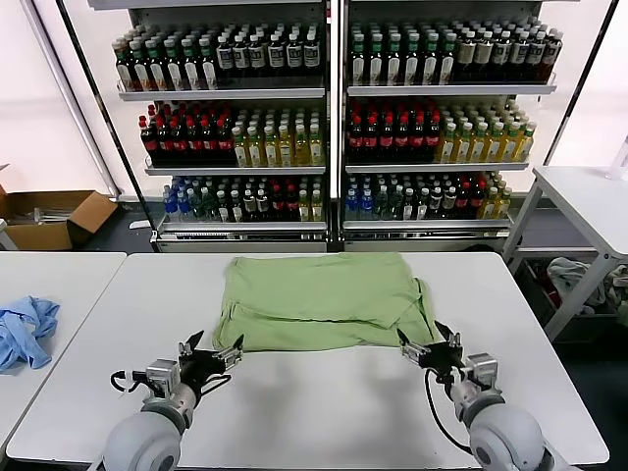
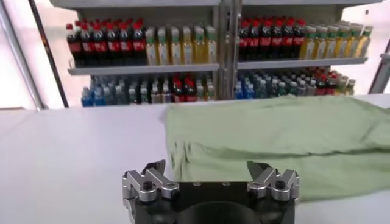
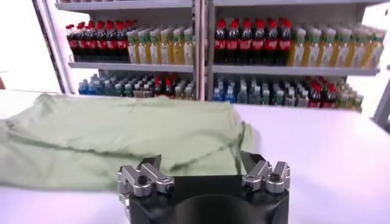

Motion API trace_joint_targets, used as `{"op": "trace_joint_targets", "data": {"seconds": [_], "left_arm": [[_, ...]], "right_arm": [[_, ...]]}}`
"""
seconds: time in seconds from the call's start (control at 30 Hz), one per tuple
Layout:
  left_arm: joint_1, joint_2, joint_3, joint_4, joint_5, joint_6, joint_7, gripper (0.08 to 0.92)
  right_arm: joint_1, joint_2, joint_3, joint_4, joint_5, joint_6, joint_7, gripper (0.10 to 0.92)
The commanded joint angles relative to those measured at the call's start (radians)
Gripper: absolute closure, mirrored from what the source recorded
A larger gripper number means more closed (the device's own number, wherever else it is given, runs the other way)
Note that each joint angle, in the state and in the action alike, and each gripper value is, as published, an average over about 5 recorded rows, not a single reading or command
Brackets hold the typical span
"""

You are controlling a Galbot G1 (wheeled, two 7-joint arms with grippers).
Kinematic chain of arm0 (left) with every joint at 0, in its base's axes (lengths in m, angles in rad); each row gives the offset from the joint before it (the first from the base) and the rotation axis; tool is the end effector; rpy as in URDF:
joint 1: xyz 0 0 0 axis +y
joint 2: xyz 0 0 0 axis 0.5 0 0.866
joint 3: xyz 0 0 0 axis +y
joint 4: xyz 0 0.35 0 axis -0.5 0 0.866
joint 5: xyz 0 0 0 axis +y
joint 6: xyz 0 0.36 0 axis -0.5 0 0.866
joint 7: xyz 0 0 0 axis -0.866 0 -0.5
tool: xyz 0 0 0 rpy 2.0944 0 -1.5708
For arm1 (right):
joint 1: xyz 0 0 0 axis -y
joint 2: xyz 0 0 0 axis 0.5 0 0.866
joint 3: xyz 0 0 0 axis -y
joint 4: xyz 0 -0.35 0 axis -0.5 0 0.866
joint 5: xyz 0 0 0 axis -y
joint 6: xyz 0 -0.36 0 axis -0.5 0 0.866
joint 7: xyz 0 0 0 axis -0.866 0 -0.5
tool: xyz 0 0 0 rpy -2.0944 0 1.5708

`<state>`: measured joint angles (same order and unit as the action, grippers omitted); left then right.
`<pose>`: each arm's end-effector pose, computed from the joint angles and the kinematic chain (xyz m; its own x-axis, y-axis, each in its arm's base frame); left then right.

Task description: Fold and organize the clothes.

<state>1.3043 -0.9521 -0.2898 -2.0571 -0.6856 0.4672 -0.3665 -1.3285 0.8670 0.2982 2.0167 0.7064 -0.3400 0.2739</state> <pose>0.2509 0.0454 -0.2633 -0.8858 0.1217 0.4478 0.1279 0.9917 -0.0165 0.2499 -0.0707 -0.2756 -0.8978 -0.1805 0.4016 -0.1876 0.9820 0.0220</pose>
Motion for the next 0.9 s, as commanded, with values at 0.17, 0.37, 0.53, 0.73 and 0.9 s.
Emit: {"op": "trace_joint_targets", "data": {"seconds": [0.17,0.37,0.53,0.73,0.9], "left_arm": [[0.007,-0.007,-0.025,0.077,-0.035,-0.018,0.042,0.177],[-0.027,-0.014,-0.028,0.129,-0.046,-0.024,0.05,0.177],[-0.061,-0.02,-0.026,0.17,-0.051,-0.024,0.055,0.177],[-0.082,-0.028,-0.022,0.198,-0.053,-0.026,0.061,0.177],[-0.096,-0.037,-0.015,0.225,-0.052,-0.031,0.064,0.177]], "right_arm": [[-0.083,-0.002,0.052,0.0,0.016,0.033,-0.005,0.219],[-0.044,0.011,0.052,-0.027,0.013,0.038,-0.006,0.249],[-0.003,0.021,0.037,-0.072,0.007,0.039,-0.01,0.273],[0.05,0.035,0.013,-0.114,-0.005,0.041,-0.018,0.291],[0.091,0.05,-0.011,-0.147,-0.014,0.04,-0.021,0.308]]}}
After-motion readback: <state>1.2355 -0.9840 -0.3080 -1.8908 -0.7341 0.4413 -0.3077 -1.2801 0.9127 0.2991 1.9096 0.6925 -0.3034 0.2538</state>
